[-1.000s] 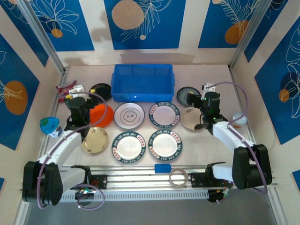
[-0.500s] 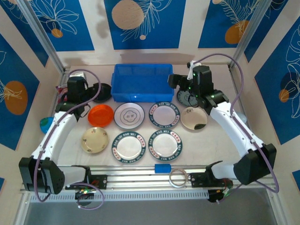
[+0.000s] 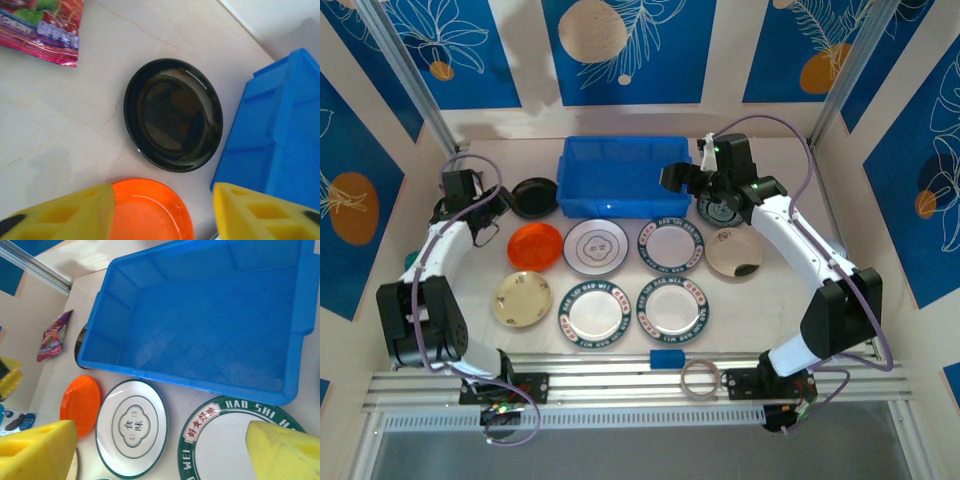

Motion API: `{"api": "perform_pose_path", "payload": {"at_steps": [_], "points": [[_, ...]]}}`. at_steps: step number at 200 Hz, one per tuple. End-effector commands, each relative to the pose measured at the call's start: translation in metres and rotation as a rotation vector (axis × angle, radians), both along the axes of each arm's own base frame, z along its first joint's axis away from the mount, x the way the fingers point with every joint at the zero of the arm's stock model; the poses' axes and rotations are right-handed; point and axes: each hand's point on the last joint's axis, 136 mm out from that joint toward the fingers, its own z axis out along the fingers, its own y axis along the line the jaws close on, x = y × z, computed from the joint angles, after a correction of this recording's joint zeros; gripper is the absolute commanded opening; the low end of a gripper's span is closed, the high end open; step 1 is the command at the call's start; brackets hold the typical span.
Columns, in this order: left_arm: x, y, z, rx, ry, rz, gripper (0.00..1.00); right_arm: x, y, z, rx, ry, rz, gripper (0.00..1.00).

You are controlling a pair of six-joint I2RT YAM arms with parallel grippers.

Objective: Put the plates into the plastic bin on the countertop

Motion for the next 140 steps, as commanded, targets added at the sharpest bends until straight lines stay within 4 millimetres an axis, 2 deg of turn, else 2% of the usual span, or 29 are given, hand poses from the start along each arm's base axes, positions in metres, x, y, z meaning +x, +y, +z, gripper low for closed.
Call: {"api": "perform_pose_path", "payload": {"at_steps": [1,34,80,140], "points": [[0.015,-0.001,-0.008,-0.099,-0.04,-0.007,0.48,0.003,0.008,0.01,0.063,0.02,0.035,0.86],[0.026,0.009,-0.032,-0.073,0.014,0.001,0.42,0.008,0.006,0.001,0.065,0.043,0.029,0.84],[0.038,0.02,-0.052,-0.051,0.029,0.019,0.42,0.014,0.001,-0.013,0.076,0.073,0.007,0.82],[0.058,0.023,-0.086,-0.076,0.043,0.031,0.39,0.02,-0.005,-0.018,0.062,0.09,-0.013,0.81]]}}
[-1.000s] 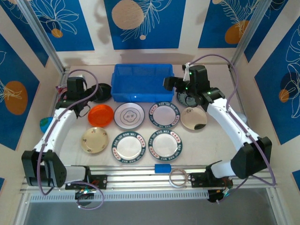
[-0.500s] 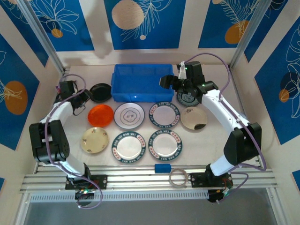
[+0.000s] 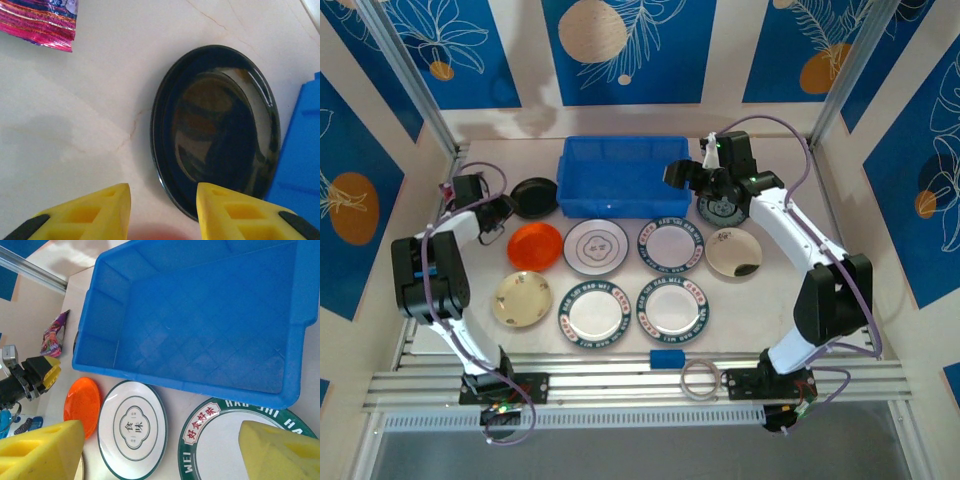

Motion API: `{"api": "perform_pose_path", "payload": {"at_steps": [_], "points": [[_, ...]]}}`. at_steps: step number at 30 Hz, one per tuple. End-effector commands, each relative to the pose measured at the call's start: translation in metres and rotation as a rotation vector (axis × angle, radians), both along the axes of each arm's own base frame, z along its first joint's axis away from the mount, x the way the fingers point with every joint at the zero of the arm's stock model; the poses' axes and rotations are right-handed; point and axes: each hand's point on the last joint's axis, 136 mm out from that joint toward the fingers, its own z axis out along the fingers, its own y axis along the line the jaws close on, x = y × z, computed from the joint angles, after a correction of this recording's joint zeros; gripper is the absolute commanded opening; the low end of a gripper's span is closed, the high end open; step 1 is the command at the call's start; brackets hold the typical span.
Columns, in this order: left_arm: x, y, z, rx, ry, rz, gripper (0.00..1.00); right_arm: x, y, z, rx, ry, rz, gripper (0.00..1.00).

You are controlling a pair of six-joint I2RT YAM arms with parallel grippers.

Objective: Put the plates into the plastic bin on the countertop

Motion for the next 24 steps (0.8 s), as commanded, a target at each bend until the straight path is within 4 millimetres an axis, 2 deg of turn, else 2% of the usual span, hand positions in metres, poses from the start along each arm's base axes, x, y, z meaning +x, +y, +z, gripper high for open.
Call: {"api": "perform_pose_path", "payload": {"at_steps": [1,9,24], "points": [[0.018,0.008,-0.002,-0.006,-0.047,0.017,0.39,0.003,0.0,0.006,0.015,0.001,0.002,0.81],[0.035,0.004,-0.021,-0.072,-0.072,0.028,0.37,0.004,-0.005,0.002,0.004,0.01,-0.014,0.8],[0.049,-0.001,-0.037,-0.109,-0.071,0.027,0.31,0.008,-0.009,-0.02,0.012,0.057,-0.025,0.8]]}}
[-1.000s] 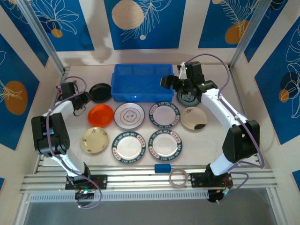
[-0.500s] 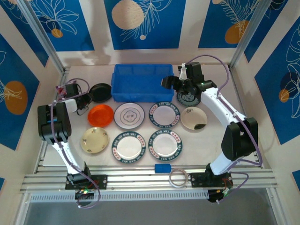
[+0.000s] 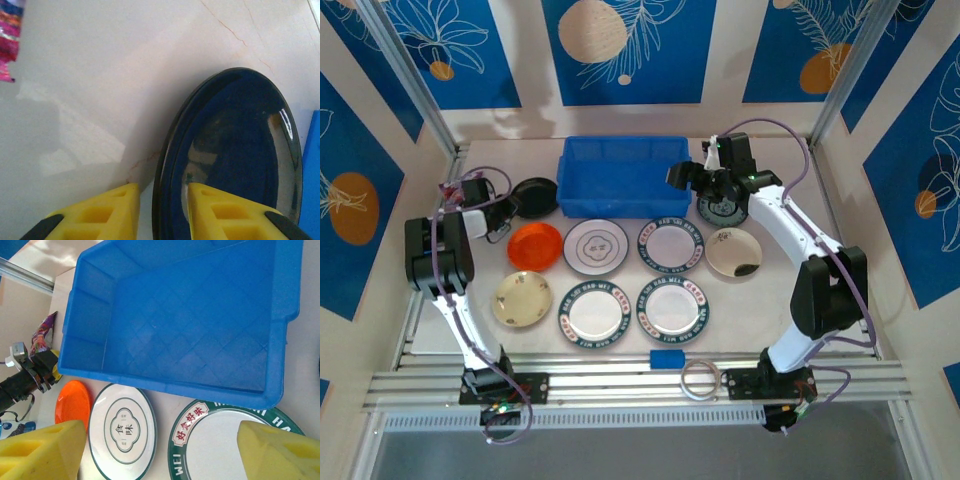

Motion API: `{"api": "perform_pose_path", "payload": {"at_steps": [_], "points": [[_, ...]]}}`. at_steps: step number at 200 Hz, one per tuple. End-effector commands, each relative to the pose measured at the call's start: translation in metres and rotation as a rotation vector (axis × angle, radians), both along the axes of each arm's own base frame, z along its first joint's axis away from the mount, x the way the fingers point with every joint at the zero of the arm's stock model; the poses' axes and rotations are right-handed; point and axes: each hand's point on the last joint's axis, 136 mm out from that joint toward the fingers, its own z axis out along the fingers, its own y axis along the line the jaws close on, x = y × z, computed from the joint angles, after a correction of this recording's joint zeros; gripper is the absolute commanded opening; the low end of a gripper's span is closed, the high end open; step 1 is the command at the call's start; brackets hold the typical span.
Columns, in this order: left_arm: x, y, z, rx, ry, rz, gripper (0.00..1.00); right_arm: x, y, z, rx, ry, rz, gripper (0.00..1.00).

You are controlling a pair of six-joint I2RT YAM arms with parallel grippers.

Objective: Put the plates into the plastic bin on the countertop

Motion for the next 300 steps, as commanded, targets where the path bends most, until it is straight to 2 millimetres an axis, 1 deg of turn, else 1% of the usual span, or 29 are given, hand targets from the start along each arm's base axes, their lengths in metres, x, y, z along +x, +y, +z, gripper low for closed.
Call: {"api": "perform_pose_path", "payload": {"at_steps": [1,28,51,82,94,98,107,120,127,142,174,198,235,240,253,263,277,289,300], "points": [[0.012,-0.001,0.0,-0.016,-0.027,-0.004,0.29,0.0,0.0,-0.005,0.021,0.019,0.004,0.8],[0.014,-0.002,-0.005,-0.022,-0.022,0.006,0.25,0.0,-0.003,-0.005,0.019,0.015,0.0,0.8],[0.014,-0.002,-0.009,-0.034,-0.028,0.016,0.22,-0.001,-0.004,-0.009,0.018,0.026,-0.001,0.79],[0.013,-0.002,-0.011,-0.036,-0.034,0.025,0.19,-0.002,-0.007,-0.011,0.021,0.035,-0.004,0.8],[0.013,-0.001,-0.01,-0.033,-0.04,0.026,0.13,-0.003,-0.007,-0.012,0.024,0.037,-0.002,0.8],[0.013,-0.001,-0.009,-0.033,-0.043,0.027,0.09,-0.002,-0.007,-0.012,0.023,0.037,-0.003,0.8],[0.012,0.0,-0.008,-0.03,-0.044,0.033,0.05,-0.003,-0.007,-0.012,0.024,0.04,-0.004,0.8],[0.013,0.0,-0.003,-0.023,-0.054,0.032,0.04,-0.003,-0.007,-0.013,0.026,0.043,-0.003,0.8],[0.013,0.0,0.0,-0.018,-0.057,0.029,0.0,-0.003,-0.007,-0.013,0.027,0.047,-0.002,0.8],[0.013,0.001,0.009,-0.009,-0.07,0.03,0.0,-0.003,-0.008,-0.013,0.028,0.048,-0.002,0.81],[0.012,0.003,0.043,0.025,-0.12,0.035,0.0,-0.005,-0.009,-0.012,0.033,0.048,-0.008,0.81],[0.008,0.005,0.079,0.111,-0.133,0.027,0.0,-0.005,-0.009,-0.007,0.057,0.046,-0.011,0.81],[-0.006,0.011,0.132,0.345,-0.086,0.023,0.0,-0.004,-0.015,0.008,0.062,0.014,-0.034,0.82],[-0.008,0.012,0.142,0.396,-0.079,0.025,0.0,-0.003,-0.017,0.012,0.064,0.008,-0.04,0.82],[-0.012,0.008,0.172,0.514,-0.09,0.021,0.0,-0.003,-0.021,0.019,0.067,-0.004,-0.054,0.82],[-0.014,0.002,0.194,0.576,-0.108,0.01,0.0,-0.003,-0.026,0.024,0.067,-0.015,-0.072,0.82],[-0.011,-0.016,0.224,0.603,-0.153,-0.033,0.0,-0.003,-0.033,0.033,0.076,-0.029,-0.098,0.82],[-0.007,-0.038,0.251,0.621,-0.199,-0.082,0.0,-0.002,-0.042,0.041,0.092,-0.036,-0.123,0.82],[-0.001,-0.06,0.267,0.607,-0.237,-0.133,0.0,-0.002,-0.049,0.047,0.11,-0.037,-0.139,0.82]]}}
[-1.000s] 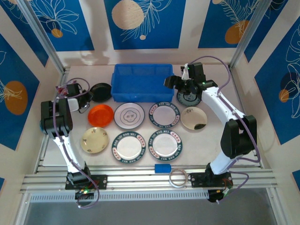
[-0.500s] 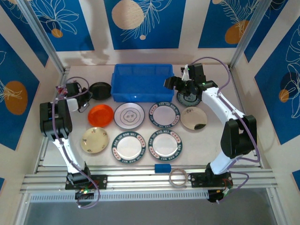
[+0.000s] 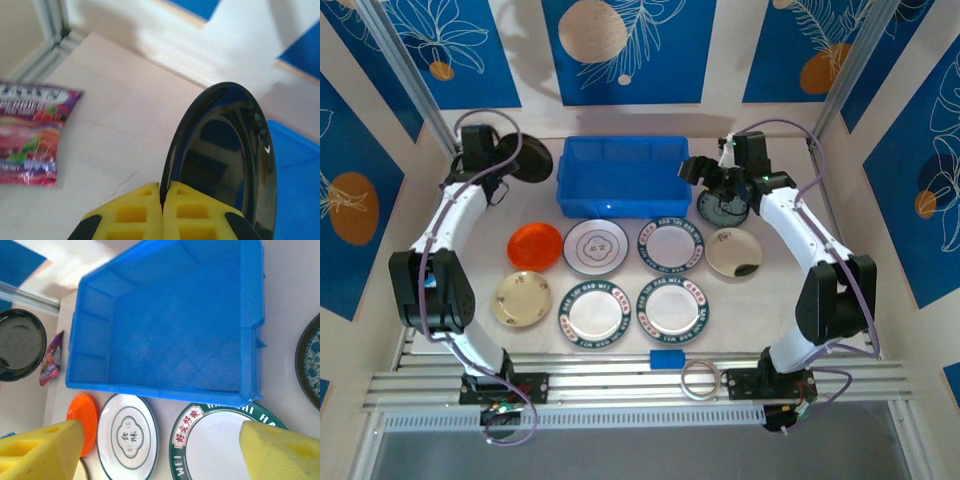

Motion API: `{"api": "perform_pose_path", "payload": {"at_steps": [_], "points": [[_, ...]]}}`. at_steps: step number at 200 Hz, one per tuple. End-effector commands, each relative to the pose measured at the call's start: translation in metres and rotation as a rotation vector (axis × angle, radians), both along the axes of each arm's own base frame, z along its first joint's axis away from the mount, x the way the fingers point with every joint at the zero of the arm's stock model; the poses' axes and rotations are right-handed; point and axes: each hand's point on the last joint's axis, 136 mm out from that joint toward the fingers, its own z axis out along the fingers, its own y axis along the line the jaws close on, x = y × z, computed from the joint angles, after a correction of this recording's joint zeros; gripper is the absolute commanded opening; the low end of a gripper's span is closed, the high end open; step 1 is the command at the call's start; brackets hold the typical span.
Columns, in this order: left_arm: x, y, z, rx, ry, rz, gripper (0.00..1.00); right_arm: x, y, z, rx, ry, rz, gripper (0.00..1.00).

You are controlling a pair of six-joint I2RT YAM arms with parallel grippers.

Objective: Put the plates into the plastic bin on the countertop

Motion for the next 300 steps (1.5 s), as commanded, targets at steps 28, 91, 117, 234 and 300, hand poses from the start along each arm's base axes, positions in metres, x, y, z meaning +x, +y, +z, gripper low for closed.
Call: {"api": "perform_pose_path", "payload": {"at_steps": [28,91,117,234,300], "points": [[0.015,-0.095,0.067,-0.011,-0.069,-0.24,0.0,-0.006,-0.032,0.034,0.061,-0.03,-0.083,0.82],[0.052,-0.213,0.012,-0.175,-0.012,-0.418,0.0,-0.011,-0.047,0.023,0.08,0.006,-0.111,0.82],[0.057,-0.238,-0.015,-0.234,0.027,-0.437,0.0,-0.015,-0.05,0.018,0.089,0.022,-0.119,0.82],[0.072,-0.264,-0.107,-0.332,0.178,-0.4,0.0,-0.017,-0.047,-0.007,0.124,0.099,-0.111,0.82],[0.076,-0.303,-0.145,-0.393,0.234,-0.431,0.0,-0.014,-0.045,-0.022,0.132,0.132,-0.11,0.83]]}}
